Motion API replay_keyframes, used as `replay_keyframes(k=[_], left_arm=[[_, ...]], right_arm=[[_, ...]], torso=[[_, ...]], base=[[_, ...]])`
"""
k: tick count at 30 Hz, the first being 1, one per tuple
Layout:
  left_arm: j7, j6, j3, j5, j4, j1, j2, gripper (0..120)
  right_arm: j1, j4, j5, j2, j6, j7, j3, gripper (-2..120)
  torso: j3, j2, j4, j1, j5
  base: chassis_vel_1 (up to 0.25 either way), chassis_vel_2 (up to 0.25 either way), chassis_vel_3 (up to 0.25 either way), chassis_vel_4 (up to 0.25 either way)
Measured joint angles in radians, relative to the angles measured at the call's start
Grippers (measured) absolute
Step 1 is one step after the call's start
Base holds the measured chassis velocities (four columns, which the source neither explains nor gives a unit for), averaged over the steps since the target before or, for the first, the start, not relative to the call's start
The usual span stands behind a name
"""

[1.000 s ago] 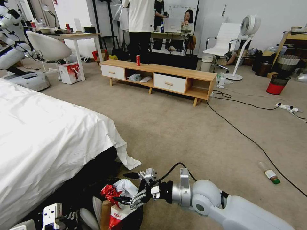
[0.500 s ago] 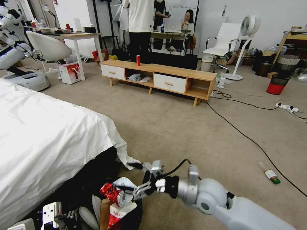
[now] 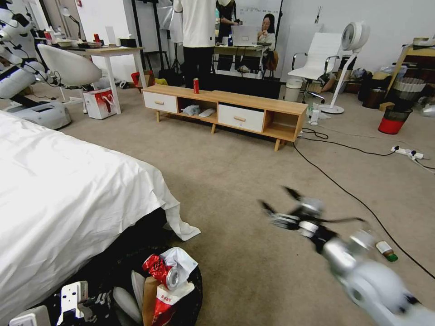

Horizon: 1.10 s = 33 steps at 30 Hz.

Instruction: Pick up the trash bin and place the garbage on the floor into it.

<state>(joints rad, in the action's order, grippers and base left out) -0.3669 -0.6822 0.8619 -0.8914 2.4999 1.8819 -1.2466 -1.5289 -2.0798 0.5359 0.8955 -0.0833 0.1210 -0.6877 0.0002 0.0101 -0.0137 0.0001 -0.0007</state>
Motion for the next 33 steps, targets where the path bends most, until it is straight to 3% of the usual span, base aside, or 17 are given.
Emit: replay_keyframes(k=[5, 8, 9, 10, 16, 33], left_arm=[[0.001, 0.000, -0.014, 0.009, 0.000, -0.021, 0.011, 4], [0.016, 0.007, -0.025, 0.024, 0.000, -0.027, 0.021, 4], [0.016, 0.007, -0.025, 0.024, 0.000, -0.027, 0.021, 4], [0.020, 0.010, -0.026, 0.027, 0.000, -0.029, 0.025, 4], [0.036, 0.024, -0.028, 0.051, 0.000, -0.033, 0.038, 4], [0.069, 0.082, -0.026, 0.163, -0.008, -0.016, 0.063, 4]], right_arm=[[-0.166, -0.015, -0.129, 0.110, -0.056, -0.010, -0.165, 100], [-0.257, -0.001, -0.243, 0.288, -0.129, -0.011, -0.260, 100], [-0.257, -0.001, -0.243, 0.288, -0.129, -0.011, -0.260, 100], [-0.271, 0.015, -0.277, 0.353, -0.167, -0.006, -0.287, 100], [-0.288, 0.054, -0.359, 0.487, -0.260, 0.036, -0.347, 100], [-0.297, 0.127, -0.372, 0.575, -0.321, 0.108, -0.313, 100]], torso=[[0.000, 0.000, 0.0004, 0.000, 0.0005], [0.000, 0.000, 0.0005, 0.000, 0.0009], [0.000, 0.000, 0.0005, 0.000, 0.0009], [0.000, 0.000, 0.0003, 0.000, 0.0001], [0.000, 0.000, 0.0006, 0.000, 0.0008], [0.000, 0.000, 0.0005, 0.000, 0.0006]], base=[[0.000, 0.000, 0.000, 0.000], [0.000, 0.000, 0.000, 0.000], [0.000, 0.000, 0.000, 0.000], [0.000, 0.000, 0.000, 0.000], [0.000, 0.000, 0.000, 0.000], [0.000, 0.000, 0.000, 0.000]])
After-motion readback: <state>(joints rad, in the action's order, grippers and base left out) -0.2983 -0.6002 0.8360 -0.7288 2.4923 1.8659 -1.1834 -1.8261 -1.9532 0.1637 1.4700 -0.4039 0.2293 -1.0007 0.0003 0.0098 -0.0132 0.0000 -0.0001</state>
